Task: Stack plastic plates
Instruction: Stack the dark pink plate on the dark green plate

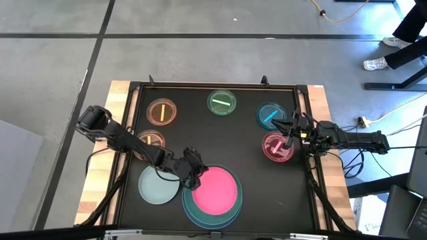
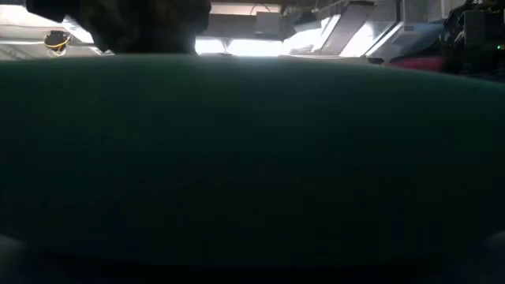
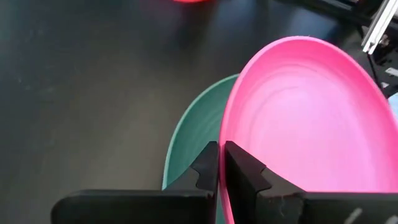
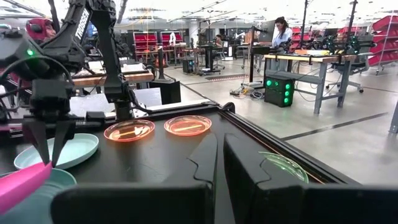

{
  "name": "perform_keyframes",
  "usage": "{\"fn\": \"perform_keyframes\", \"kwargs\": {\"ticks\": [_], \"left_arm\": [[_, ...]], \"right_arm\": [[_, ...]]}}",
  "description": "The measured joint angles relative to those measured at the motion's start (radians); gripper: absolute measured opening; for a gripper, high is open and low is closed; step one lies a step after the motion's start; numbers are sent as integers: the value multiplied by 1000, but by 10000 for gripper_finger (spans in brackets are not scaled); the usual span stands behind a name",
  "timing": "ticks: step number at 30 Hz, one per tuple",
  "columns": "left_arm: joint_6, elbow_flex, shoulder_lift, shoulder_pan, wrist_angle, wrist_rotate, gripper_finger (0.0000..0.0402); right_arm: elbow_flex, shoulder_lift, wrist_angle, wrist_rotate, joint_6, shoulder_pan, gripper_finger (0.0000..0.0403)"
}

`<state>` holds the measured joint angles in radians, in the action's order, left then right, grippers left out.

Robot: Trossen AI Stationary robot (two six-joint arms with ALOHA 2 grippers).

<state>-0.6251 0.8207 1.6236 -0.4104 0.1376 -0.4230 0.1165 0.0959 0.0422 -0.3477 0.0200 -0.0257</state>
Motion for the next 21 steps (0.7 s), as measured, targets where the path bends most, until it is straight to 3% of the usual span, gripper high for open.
{"fn": "perform_keyframes", "kwargs": {"ticks": [14,21], "left_arm": [[-43,0,28,-2,6,62,15],[-54,0,28,1,3,69,65]], "right_arm": [[0,0,-3,0,0,0,25],[0,0,-11,0,0,0,25]]}}
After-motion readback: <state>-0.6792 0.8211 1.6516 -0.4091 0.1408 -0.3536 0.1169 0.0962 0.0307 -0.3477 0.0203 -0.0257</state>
